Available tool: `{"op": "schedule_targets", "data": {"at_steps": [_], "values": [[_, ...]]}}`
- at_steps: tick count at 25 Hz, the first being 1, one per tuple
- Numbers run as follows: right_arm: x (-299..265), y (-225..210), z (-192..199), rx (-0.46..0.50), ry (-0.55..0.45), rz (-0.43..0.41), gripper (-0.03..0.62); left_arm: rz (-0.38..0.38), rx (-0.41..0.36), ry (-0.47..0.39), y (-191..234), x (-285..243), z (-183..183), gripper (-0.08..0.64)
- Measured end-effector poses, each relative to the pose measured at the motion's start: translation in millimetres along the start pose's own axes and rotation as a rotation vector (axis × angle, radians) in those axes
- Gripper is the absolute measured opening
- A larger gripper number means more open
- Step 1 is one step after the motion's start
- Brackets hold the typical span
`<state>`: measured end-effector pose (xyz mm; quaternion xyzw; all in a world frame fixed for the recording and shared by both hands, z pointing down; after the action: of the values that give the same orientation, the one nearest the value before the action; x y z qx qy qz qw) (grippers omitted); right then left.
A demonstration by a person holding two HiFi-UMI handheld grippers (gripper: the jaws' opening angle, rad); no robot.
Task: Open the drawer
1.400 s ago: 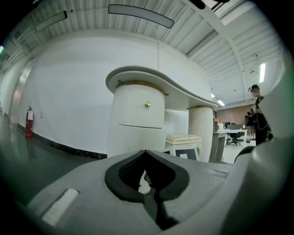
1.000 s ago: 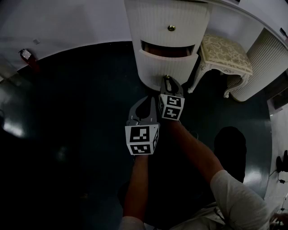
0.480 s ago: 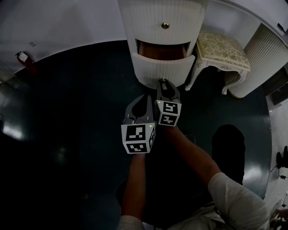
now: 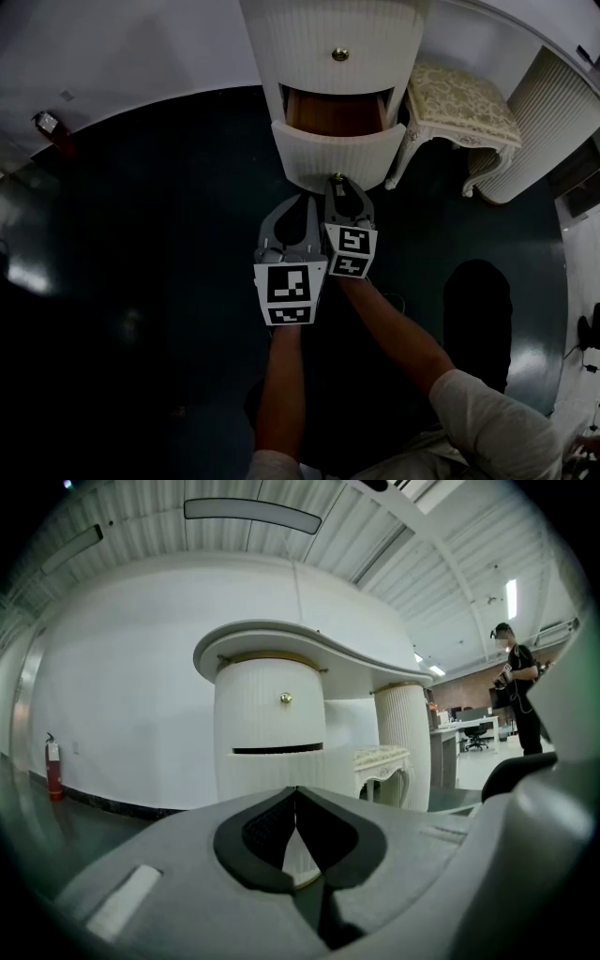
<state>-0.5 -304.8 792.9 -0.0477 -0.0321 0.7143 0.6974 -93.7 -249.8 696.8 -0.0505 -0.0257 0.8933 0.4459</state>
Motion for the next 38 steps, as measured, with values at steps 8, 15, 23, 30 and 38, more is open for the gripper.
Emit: {"op": "schedule_targets", "data": {"at_steps": [8, 15, 23, 30, 38], "values": [[13, 4, 2, -0.023, -0.002, -0.015, 0.103, -0.019, 0.104, -0.009, 14, -1, 8, 0.011], [25, 7, 2, -0.015, -0.016, -0.027, 0.103, -0.032, 0.106, -0.003, 17, 1, 11, 0.011], [36, 12, 2, -0.021, -0.026, -0.031, 0.103, -0.026, 0.113, 0.009, 21, -5, 16, 0.011], [47, 15, 4, -0.021, -0.034, -0.031, 0.103, -0.021, 0.118, 0.032, 25, -9, 26, 0.011], [61, 18, 6, -0.027, -0.037, -0.037, 0.103, -0.013, 0.108, 0.031, 21, -9, 25, 0.011]]}}
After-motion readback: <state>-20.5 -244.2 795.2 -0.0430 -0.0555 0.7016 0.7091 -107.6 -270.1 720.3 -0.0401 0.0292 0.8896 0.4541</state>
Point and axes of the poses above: the fingertips, and each gripper's own axes: x backward along the fingers, y to its left, z out of its underside, the point moved 3 cm from there along x, backward along the fingers, and after that the axes turned 2 degrees about -y, right-handed, at the moved point
